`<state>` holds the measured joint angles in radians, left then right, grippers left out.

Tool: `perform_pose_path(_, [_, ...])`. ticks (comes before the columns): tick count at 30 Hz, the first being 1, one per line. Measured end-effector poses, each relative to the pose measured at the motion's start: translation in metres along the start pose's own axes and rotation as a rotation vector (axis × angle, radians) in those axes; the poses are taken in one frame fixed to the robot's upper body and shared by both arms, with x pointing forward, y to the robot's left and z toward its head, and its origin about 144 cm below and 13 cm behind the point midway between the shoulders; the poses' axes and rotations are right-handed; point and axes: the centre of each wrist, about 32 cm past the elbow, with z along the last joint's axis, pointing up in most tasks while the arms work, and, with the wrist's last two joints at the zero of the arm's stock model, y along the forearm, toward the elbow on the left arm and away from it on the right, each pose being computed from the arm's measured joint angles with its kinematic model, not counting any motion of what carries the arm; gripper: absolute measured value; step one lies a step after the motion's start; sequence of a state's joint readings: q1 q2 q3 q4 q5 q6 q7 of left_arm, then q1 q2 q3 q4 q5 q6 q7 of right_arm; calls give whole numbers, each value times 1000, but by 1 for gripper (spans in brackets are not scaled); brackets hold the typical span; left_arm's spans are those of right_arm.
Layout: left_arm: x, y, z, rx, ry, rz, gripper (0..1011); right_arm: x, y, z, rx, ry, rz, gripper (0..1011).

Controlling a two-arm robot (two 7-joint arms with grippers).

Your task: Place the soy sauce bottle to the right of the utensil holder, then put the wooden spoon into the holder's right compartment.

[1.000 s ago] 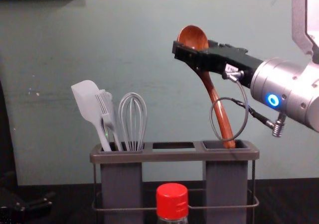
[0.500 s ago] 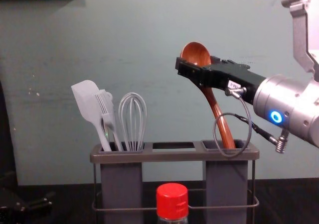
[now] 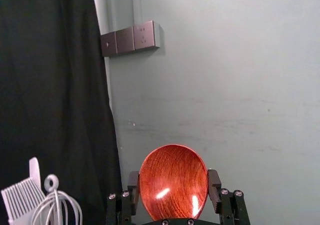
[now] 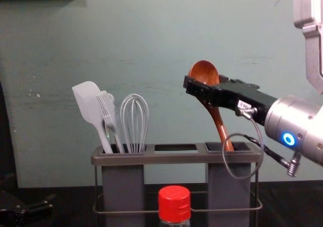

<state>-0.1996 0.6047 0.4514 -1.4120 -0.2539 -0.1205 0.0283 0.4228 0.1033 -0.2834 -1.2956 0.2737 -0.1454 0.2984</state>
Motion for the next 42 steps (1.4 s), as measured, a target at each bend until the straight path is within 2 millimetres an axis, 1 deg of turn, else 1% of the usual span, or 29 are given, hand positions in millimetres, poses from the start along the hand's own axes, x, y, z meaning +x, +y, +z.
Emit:
perform_pose_path(12, [0,0,0,0,0,0,1005,1,-11,-10,-32,5,5,836])
perform_pose_path(24, [0,0,0,0,0,0,1005,-2,-23,-11,-37,18,2,836])
perform_pose_path(42, [0,0,0,0,0,0,1005,-1,-25,-10,-39,19,-5,836])
